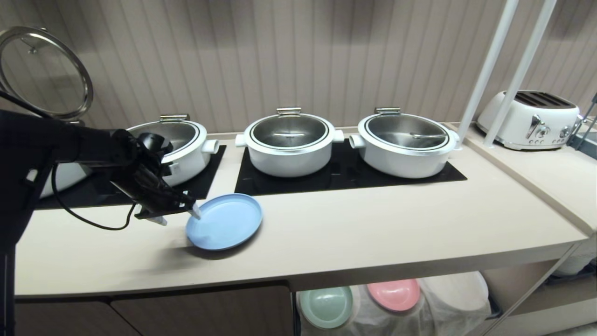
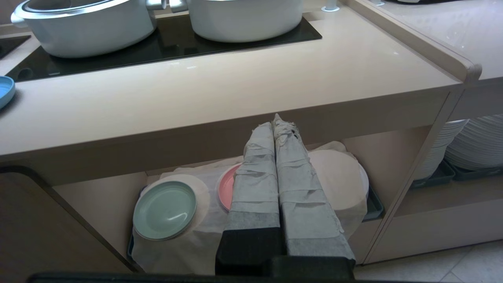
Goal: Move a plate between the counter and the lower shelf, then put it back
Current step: Pick up the plate
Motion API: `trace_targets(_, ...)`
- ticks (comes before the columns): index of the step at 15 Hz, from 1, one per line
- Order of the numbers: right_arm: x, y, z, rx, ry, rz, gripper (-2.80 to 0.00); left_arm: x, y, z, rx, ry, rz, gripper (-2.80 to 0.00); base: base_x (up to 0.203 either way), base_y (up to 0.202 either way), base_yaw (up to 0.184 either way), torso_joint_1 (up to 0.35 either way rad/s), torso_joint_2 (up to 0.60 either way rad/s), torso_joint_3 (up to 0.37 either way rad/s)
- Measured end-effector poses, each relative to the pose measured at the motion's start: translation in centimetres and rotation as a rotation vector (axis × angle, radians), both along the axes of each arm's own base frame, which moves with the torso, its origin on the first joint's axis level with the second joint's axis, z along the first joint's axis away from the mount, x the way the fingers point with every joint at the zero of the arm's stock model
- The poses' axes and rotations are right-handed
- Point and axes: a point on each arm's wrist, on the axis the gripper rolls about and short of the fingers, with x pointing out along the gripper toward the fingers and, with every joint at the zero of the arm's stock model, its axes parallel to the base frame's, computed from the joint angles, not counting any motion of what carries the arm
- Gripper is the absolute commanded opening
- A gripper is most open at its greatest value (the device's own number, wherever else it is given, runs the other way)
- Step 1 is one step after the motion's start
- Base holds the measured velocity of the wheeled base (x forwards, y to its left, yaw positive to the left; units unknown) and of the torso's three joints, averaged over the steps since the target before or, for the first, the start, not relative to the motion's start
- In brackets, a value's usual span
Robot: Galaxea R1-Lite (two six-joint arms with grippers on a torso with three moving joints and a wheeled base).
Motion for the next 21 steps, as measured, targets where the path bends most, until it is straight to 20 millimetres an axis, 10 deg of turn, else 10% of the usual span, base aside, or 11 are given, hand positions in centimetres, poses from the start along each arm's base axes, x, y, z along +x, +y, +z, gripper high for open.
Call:
trace_targets(16, 0.0, 0.0, 0.0, 0.000, 0.000, 0.000, -2.80, 3.3, -0.6, -3.8, 0.027, 0.026, -0.004, 0.00, 0.000, 0.000, 0.000, 0.000, 0.00, 0.000)
trace_targets(17, 0.0, 0.0, 0.0, 0.000, 0.000, 0.000, -2.80, 3.3, -0.6, -3.9, 0.025, 0.027, -0.005, -2.80, 0.000, 0.000, 0.000, 0.000, 0.00, 0.000)
trace_targets(21, 0.0, 0.0, 0.0, 0.000, 0.000, 0.000, -2.80, 3.4, -0.6, -4.0, 0.026, 0.030, -0.004, -2.80, 0.000, 0.000, 0.000, 0.000, 0.00, 0.000)
